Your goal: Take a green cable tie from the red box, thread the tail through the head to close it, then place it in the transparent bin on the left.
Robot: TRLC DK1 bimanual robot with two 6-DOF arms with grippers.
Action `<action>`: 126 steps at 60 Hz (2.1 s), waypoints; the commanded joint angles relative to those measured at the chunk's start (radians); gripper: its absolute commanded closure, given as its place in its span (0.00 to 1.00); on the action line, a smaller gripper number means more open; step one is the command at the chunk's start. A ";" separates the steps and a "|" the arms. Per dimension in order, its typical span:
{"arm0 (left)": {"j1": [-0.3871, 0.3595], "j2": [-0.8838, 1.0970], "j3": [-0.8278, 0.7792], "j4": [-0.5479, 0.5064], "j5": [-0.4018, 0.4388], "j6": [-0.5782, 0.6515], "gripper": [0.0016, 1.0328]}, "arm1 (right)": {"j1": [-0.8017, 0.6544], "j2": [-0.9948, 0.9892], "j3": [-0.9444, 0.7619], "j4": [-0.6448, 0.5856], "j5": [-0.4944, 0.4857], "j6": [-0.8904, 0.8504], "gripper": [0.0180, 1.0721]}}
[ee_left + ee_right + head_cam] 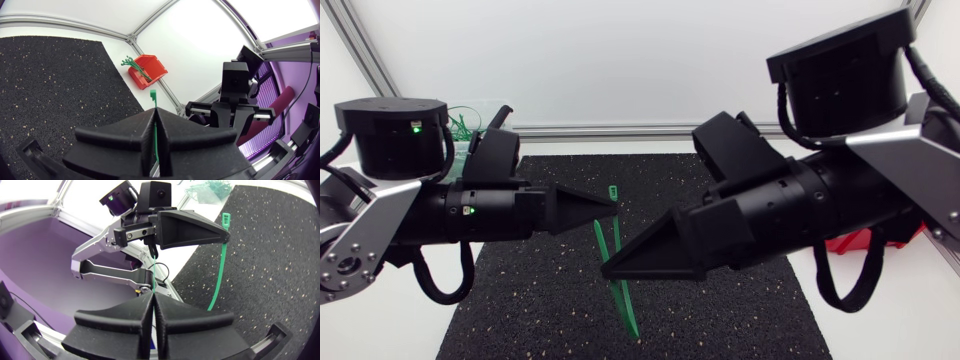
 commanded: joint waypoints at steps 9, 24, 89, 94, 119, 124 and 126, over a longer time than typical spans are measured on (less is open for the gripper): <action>-0.014 -0.037 -0.040 0.045 -0.013 -0.043 0.97 | -0.094 -0.005 0.054 -0.005 -0.149 0.298 0.95; -0.022 -0.077 -0.063 0.096 -0.043 -0.058 0.97 | -0.131 0.101 0.151 -0.071 -0.302 0.422 0.95; -0.200 -0.329 -0.155 0.117 -0.309 -0.040 0.97 | -0.071 0.205 0.428 -0.485 -0.298 0.442 0.95; -0.227 -0.341 -0.158 0.117 -0.339 -0.032 0.97 | -0.073 0.227 0.438 -0.486 -0.298 0.442 0.95; -0.241 -0.384 -0.167 0.105 -0.365 -0.032 0.97 | -0.088 0.262 0.461 -0.488 -0.298 0.442 0.95; -0.252 -0.389 -0.165 0.102 -0.368 -0.032 0.97 | -0.090 0.253 0.464 -0.488 -0.298 0.442 0.95; -0.255 -0.390 -0.165 0.099 -0.368 -0.030 0.97 | -0.091 0.250 0.465 -0.488 -0.298 0.442 0.95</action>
